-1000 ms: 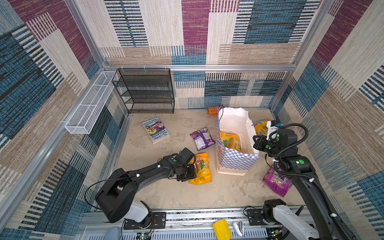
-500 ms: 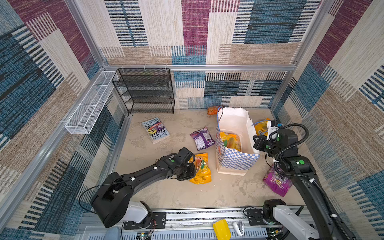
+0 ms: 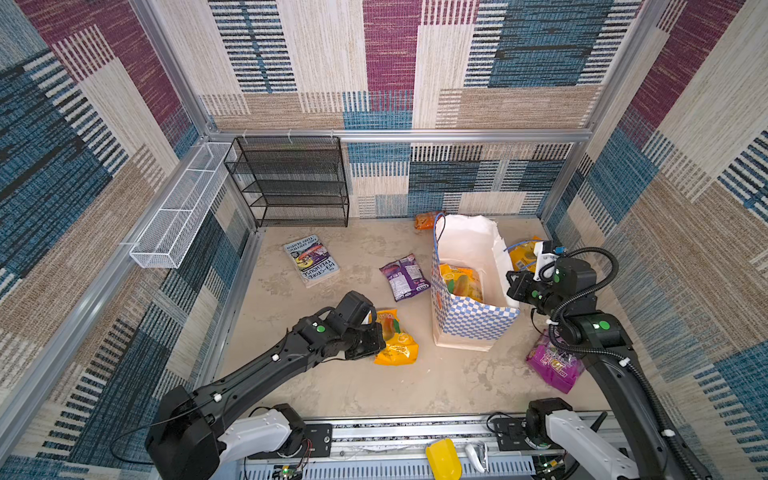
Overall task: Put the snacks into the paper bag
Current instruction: 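Lift the second yellow gummy bag with the left gripper over the paper bag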
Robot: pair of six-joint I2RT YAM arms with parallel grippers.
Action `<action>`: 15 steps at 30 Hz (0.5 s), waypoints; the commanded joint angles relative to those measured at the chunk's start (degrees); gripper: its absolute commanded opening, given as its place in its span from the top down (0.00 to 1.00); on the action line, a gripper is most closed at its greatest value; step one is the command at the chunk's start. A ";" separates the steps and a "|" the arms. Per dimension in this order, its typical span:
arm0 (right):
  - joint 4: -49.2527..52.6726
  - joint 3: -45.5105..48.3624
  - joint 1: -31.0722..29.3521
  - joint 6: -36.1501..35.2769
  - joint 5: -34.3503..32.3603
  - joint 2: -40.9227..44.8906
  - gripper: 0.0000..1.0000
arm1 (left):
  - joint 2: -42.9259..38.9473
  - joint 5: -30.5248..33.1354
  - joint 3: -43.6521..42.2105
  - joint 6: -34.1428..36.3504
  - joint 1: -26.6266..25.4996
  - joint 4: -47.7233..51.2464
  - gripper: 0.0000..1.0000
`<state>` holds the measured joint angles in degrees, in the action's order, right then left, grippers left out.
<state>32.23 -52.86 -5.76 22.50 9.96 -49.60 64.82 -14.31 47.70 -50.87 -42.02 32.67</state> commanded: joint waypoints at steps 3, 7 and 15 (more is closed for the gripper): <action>0.38 -0.31 -0.05 0.19 0.63 0.20 1.00 | -4.74 1.71 3.02 0.98 0.26 1.90 1.00; 0.29 -0.38 0.04 0.22 0.75 0.20 1.00 | -7.57 3.21 7.12 2.67 0.59 5.43 1.00; 0.46 -0.75 -0.02 0.17 0.92 0.28 1.00 | -9.30 5.60 19.84 7.47 0.79 10.17 1.00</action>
<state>32.40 -52.99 -5.76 22.50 10.09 -49.56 55.79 -10.24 63.99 -47.57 -41.28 44.36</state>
